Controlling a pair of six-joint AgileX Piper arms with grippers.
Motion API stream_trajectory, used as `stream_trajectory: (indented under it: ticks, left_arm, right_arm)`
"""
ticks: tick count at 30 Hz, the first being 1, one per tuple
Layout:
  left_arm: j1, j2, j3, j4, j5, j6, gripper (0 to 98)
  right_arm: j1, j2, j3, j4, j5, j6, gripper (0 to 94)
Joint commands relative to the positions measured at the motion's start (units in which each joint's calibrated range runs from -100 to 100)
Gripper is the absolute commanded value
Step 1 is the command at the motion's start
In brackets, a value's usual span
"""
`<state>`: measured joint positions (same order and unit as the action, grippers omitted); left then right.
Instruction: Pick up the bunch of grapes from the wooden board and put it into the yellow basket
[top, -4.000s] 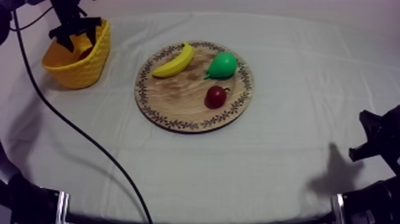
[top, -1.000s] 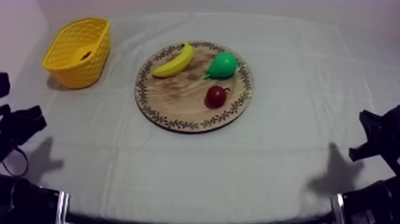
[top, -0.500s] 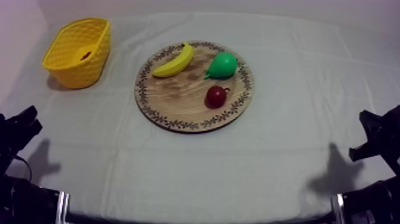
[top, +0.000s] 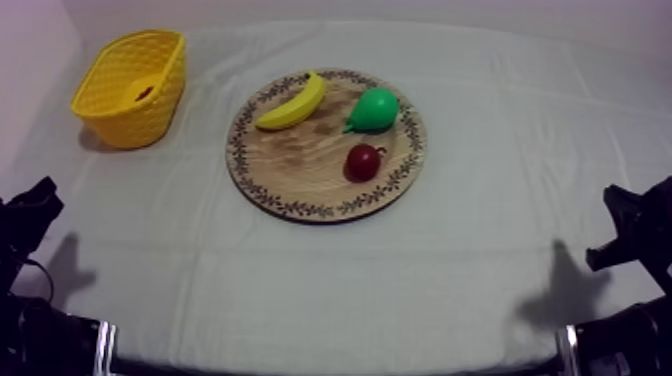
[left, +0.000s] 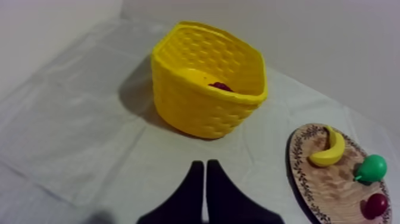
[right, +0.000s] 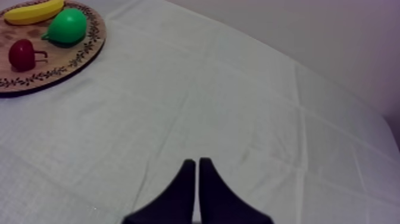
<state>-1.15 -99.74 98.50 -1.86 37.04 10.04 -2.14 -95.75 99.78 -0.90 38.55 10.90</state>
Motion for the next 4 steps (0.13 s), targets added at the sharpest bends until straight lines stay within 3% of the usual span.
stream_trajectory:
  ticks: [1,4]
  left_arm:
    - [-0.18,0.0,0.04,-0.02,-0.01,0.0,0.0]
    - [-0.33,0.0,0.05,-0.02,-0.01,0.05,0.0]
  right_arm:
    - [-0.01,0.0,0.0,-0.01,-0.01,-0.03,0.3]
    - [-0.01,0.0,0.0,-0.01,-0.01,-0.03,0.3]
